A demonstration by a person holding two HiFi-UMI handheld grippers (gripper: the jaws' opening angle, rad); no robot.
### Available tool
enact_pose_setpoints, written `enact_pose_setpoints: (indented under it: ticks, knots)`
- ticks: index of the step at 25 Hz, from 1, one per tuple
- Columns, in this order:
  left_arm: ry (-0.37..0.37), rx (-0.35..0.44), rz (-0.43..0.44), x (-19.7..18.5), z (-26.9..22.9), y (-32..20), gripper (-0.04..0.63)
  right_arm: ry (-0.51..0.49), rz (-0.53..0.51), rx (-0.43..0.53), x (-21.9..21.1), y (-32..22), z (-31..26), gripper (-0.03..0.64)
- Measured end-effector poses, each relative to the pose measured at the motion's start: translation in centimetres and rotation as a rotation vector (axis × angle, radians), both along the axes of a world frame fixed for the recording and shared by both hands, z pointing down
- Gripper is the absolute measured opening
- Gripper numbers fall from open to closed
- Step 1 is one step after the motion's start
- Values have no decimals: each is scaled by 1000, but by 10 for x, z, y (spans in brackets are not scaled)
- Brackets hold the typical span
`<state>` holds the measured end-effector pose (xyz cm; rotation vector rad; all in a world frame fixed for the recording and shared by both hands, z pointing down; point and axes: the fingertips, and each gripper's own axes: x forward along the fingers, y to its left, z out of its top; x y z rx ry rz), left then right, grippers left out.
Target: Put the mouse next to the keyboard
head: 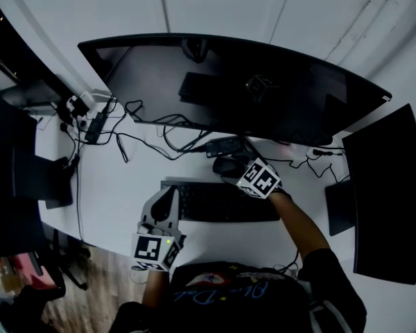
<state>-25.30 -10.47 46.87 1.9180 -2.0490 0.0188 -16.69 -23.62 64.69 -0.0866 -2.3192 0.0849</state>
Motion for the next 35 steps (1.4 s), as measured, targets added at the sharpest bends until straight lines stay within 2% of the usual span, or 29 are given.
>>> enact_pose_setpoints:
  ticks: [15, 29, 35]
  knots:
    - [10, -18, -17, -9, 9, -2, 3, 72, -18, -32, -2, -2, 28, 281]
    - [13, -20, -14, -9, 10, -3, 3, 65, -13, -3, -2, -4, 31, 279]
    - [12, -19, -14, -11, 10, -2, 2, 26, 22, 3, -3, -4, 20, 279]
